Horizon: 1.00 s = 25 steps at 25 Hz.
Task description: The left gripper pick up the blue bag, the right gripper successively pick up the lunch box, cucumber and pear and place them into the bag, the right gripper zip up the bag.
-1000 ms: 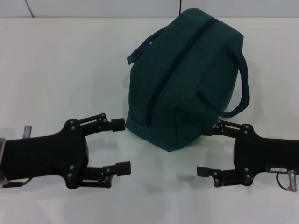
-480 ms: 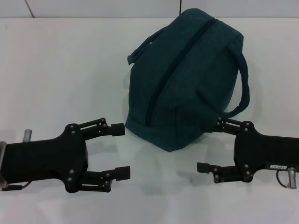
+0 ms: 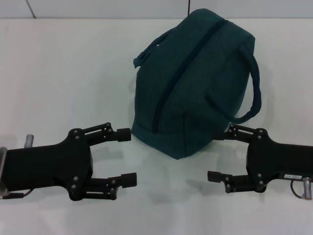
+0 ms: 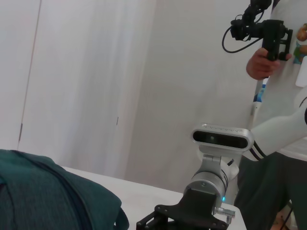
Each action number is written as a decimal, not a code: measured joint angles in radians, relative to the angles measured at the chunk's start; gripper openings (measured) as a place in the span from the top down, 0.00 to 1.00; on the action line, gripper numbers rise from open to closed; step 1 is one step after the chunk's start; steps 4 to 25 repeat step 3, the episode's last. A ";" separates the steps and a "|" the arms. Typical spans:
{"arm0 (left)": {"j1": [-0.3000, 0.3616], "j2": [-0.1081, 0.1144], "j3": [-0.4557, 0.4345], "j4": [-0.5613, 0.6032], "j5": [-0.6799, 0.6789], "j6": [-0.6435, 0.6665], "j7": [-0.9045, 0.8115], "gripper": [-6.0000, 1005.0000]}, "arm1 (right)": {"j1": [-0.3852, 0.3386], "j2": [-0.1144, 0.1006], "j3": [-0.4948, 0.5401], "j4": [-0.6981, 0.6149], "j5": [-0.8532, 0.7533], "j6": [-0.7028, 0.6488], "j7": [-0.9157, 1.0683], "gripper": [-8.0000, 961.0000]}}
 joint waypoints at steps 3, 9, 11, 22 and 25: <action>0.002 0.000 0.000 0.000 0.000 -0.001 0.000 0.12 | -0.007 0.000 0.002 0.000 0.010 -0.002 -0.004 0.10; 0.002 0.000 0.000 0.000 0.000 -0.001 0.000 0.12 | -0.007 0.000 0.002 0.000 0.010 -0.002 -0.004 0.10; 0.002 0.000 0.000 0.000 0.000 -0.001 0.000 0.12 | -0.007 0.000 0.002 0.000 0.010 -0.002 -0.004 0.10; 0.002 0.000 0.000 0.000 0.000 -0.001 0.000 0.12 | -0.007 0.000 0.002 0.000 0.010 -0.002 -0.004 0.10; 0.002 0.000 0.000 0.000 0.000 -0.001 0.000 0.12 | -0.007 0.000 0.002 0.000 0.010 -0.002 -0.004 0.10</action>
